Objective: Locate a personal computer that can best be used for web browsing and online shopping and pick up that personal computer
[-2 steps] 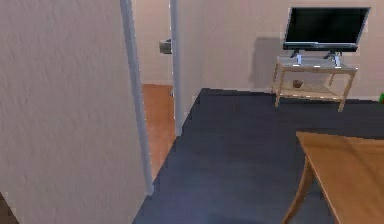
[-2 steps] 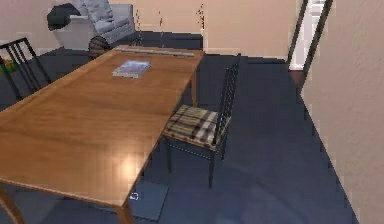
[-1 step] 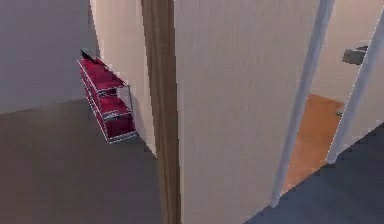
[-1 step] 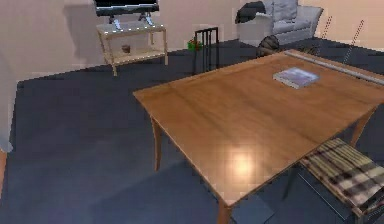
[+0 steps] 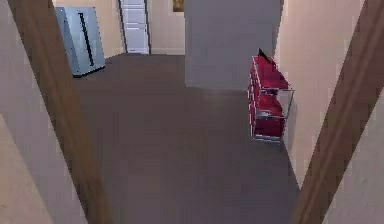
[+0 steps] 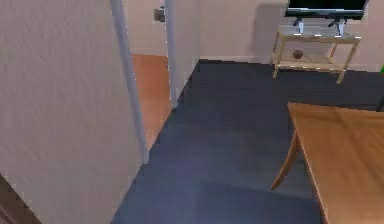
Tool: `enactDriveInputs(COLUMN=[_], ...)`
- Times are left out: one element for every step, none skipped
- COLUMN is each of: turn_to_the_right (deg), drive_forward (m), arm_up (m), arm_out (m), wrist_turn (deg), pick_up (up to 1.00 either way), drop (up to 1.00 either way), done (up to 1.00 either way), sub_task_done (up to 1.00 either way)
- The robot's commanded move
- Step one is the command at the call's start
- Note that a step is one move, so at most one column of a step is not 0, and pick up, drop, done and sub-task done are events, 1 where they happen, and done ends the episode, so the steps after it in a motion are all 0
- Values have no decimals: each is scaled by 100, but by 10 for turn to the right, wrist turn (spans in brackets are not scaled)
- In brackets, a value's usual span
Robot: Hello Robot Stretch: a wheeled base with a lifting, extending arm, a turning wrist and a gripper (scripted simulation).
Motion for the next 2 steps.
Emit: enactDriveInputs(turn_to_the_right=[-300, 0], drive_forward=[0, 20], arm_up=[0, 0], arm_out=[0, 0], wrist_turn=[0, 0], pick_up=[0, 0], drop=[0, 0], done=[0, 0], sub_task_done=[0, 0])
